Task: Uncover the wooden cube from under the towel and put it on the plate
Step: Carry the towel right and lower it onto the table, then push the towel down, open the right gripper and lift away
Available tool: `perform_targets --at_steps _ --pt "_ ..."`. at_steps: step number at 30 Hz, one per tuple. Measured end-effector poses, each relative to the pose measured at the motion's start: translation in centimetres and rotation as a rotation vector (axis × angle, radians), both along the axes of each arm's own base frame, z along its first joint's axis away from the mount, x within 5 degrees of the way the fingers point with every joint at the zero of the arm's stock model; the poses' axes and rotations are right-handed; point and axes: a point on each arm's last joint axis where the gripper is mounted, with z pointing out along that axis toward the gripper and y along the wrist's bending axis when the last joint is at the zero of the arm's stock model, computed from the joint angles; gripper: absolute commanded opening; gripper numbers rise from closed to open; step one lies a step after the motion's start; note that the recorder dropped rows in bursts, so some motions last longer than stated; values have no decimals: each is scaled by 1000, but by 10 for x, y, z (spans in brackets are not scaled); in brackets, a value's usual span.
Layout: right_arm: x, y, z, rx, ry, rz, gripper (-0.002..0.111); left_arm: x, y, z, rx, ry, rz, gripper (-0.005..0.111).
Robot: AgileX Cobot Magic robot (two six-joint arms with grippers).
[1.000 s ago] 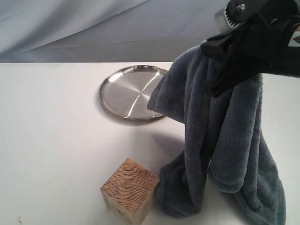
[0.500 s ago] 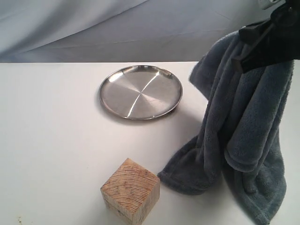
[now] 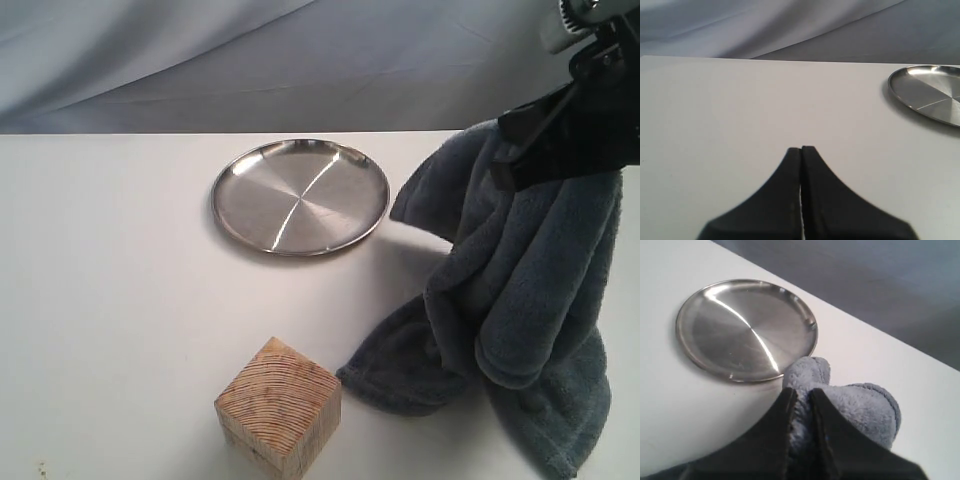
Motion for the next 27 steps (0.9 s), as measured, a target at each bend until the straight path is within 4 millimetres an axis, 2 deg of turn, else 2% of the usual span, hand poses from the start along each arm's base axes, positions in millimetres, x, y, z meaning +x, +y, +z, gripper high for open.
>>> perform_targets --at_steps 5,9,12,17,19,21,27 --pt "-8 11 -7 -17 78 60 0 0 0 0 0 0 0 0" --pt "-7 21 -24 -52 186 108 12 0 0 0 0 0 0 0" --pt "-1 27 -41 -81 264 124 31 0 0 0 0 0 0 0" --pt "11 33 -76 -130 397 133 75 0 0 0 0 0 0 0" --pt "13 34 -89 -163 450 154 84 0 0 0 1 0 0 0" --pt "16 36 -105 -194 513 172 87 0 0 0 1 0 0 0" --pt "21 39 -144 -234 668 185 86 0 0 0 4 0 0 0"
